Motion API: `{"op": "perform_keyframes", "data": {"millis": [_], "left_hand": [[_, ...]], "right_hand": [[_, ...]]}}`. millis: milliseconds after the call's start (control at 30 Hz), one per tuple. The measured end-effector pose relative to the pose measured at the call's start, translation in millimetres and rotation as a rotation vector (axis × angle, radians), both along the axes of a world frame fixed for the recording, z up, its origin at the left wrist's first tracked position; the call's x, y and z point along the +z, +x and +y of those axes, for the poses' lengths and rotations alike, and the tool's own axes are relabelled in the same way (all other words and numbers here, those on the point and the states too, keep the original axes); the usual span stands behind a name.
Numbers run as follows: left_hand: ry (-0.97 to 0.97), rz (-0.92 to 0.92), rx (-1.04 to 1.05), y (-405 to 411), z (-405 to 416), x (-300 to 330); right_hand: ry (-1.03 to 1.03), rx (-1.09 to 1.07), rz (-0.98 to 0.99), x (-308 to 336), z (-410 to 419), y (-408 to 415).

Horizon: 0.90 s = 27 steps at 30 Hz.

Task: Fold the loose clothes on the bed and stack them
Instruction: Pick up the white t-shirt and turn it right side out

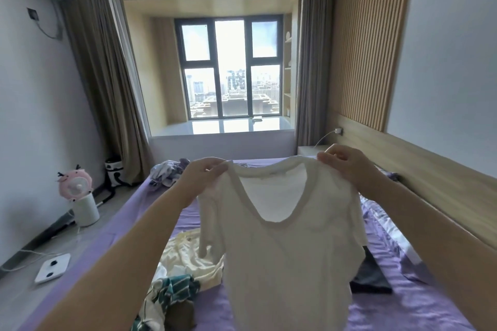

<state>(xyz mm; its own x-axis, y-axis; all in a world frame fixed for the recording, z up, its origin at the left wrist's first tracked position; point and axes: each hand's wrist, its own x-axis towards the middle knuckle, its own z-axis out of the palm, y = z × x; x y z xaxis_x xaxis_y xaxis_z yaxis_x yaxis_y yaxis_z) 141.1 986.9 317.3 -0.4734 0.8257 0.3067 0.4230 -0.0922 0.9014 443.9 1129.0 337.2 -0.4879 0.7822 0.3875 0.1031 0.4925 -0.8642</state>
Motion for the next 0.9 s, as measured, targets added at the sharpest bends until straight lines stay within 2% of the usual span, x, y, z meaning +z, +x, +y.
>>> {"op": "perform_keyframes", "data": {"millis": [133,267,333,433,567,633,767,900], "left_hand": [[0.055,-0.073,0.039,-8.4,-3.3,-3.7],[0.073,-0.070,0.052,-15.1,-0.5,0.8],[0.070,-0.028,0.049,-18.0,1.8,5.1],[0.054,0.067,0.051,-22.6,3.7,10.2],[-0.020,0.199,0.029,-27.6,4.0,12.6],[-0.048,0.216,-0.017,-28.2,2.4,13.4],[-0.066,0.212,-0.098,-28.3,-0.6,17.5],[-0.088,0.350,0.075,-27.5,-0.2,16.0]], "right_hand": [[0.031,0.112,-0.103,8.8,-12.0,5.5],[0.075,0.236,-0.464,19.1,-21.1,8.9],[0.104,0.258,-0.552,20.0,-21.7,7.4],[0.164,0.209,-0.457,17.9,-20.2,1.4],[0.100,0.181,-0.178,18.3,-21.1,-4.8],[0.073,0.200,-0.111,17.9,-21.5,-7.7],[0.159,0.052,-0.128,8.8,-14.0,-15.5],[0.379,-0.112,-0.177,5.1,-9.4,-17.5]]}}
